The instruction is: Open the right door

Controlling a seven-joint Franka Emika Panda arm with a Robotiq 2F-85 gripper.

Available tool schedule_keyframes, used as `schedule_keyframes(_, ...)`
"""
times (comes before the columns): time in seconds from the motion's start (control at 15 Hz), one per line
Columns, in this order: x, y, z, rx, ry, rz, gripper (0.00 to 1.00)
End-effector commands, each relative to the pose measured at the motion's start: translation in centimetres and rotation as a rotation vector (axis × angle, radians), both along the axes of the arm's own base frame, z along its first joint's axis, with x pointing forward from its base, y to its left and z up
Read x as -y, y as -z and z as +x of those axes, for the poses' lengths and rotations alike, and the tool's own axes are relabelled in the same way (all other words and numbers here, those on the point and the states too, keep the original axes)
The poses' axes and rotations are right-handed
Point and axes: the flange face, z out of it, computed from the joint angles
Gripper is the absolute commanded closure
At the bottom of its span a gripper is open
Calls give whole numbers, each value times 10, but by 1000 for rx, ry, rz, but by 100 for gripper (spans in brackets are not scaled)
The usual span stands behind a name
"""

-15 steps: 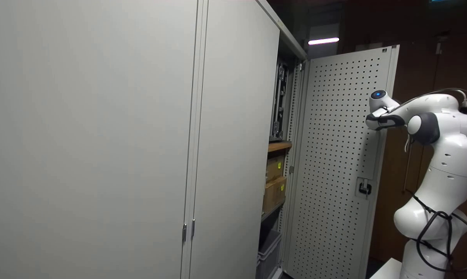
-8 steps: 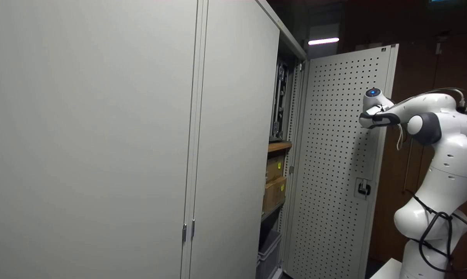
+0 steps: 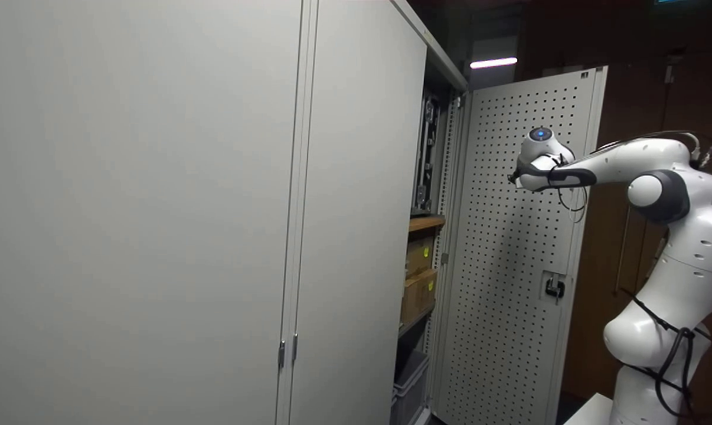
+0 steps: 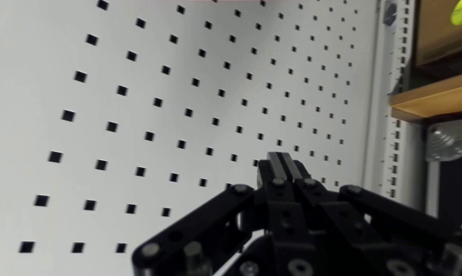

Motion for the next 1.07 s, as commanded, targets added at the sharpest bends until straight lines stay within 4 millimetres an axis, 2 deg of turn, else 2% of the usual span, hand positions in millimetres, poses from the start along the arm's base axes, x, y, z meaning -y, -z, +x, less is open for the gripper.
schedule_keyframes(0.0,-58,3,2,-31,-167,22,100)
schedule_keyframes(0.27,-125,11,7,-95,-385,102,100)
schedule_keyframes(0.47,-167,16,7,-133,-552,163,100)
schedule_keyframes(0.73,-208,19,0,-201,-767,252,100)
schedule_keyframes(1.0,-235,16,-11,-275,-982,317,100)
